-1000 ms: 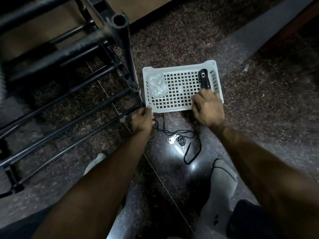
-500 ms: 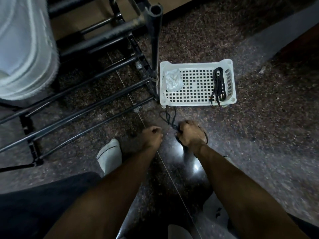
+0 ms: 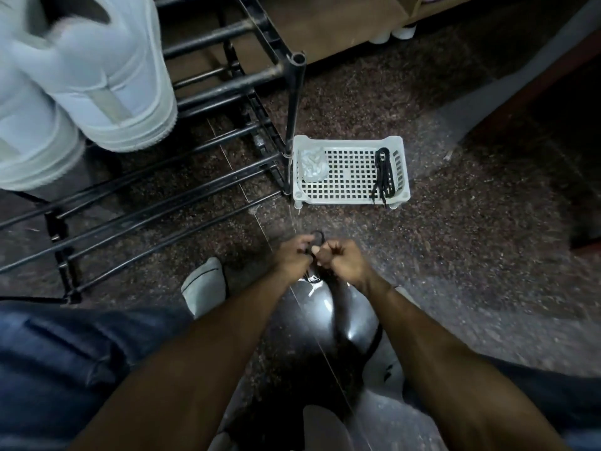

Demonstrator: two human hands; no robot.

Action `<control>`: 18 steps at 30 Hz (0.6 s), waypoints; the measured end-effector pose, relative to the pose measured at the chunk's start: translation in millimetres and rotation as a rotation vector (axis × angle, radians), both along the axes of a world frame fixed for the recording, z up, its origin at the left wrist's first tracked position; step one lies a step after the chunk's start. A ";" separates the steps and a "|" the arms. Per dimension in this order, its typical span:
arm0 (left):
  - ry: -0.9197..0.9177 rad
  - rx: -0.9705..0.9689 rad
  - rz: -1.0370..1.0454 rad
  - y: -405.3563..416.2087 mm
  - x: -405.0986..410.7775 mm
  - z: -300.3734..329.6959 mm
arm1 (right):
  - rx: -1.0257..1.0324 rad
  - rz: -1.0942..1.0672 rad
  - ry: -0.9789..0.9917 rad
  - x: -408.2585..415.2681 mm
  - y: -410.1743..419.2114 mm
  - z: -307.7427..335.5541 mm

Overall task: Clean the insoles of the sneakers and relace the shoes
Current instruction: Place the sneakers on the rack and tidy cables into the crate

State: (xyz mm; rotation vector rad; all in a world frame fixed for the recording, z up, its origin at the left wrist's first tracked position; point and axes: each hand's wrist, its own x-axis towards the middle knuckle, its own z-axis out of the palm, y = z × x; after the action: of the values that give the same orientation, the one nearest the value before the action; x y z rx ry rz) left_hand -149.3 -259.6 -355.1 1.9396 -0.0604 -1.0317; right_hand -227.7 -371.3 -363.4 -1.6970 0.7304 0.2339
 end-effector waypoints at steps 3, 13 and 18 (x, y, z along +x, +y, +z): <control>-0.010 -0.154 -0.094 1.3 -2.4 28.2 | 0.062 0.038 -0.100 6.8 -1.5 57.1; -0.167 -0.135 0.005 39.1 21.9 95.0 | -0.211 -0.173 -0.327 14.5 -48.3 164.9; -0.129 -0.087 0.186 50.3 25.9 113.6 | -0.409 -0.027 -0.242 7.0 -64.2 184.9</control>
State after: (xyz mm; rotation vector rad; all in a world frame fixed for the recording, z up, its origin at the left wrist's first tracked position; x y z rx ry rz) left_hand -123.5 -209.4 -241.6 1.8914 0.0032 -0.7688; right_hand -220.7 -435.5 -178.5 -2.0555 0.6475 -0.1502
